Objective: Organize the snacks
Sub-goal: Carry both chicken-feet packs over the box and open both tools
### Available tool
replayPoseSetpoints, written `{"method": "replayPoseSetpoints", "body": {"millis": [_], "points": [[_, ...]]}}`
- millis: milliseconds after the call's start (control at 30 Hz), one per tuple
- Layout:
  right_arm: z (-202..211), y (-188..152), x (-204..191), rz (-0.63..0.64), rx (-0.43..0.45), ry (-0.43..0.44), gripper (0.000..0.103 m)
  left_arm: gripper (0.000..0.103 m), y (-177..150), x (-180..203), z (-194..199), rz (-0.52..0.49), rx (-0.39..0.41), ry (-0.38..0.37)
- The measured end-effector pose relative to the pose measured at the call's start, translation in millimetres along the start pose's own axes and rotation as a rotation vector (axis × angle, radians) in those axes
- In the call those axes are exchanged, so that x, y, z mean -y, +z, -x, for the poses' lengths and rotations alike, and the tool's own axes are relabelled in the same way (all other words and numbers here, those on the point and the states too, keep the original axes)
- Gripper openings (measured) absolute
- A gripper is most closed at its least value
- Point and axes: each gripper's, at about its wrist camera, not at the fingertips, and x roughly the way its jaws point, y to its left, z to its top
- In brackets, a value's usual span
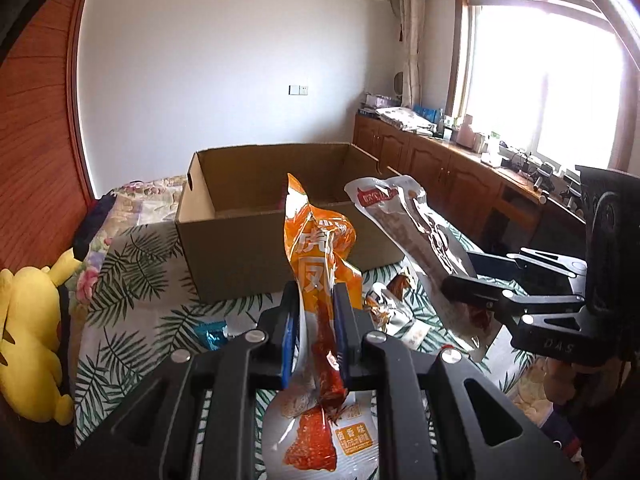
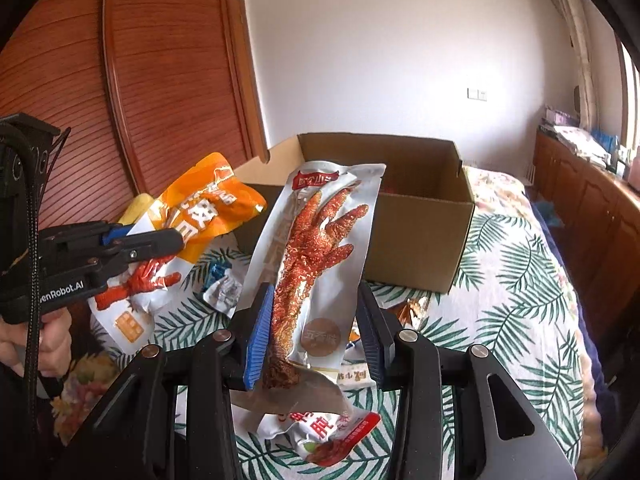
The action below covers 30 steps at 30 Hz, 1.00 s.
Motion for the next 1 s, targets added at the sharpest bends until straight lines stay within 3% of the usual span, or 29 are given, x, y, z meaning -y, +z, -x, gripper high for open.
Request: {"method": "replayPoseSetpoints", "body": {"millis": [500,1000], "points": [[2,40,11,0.047,0.054,0.001,0.040,0.014,56,-10,-24,-0.010,0.044,0.027],[-44,93,49,0.076,0.064,-0.007,0.041,0.014,110,-27,-76,-0.026,0.042,0.044]]}}
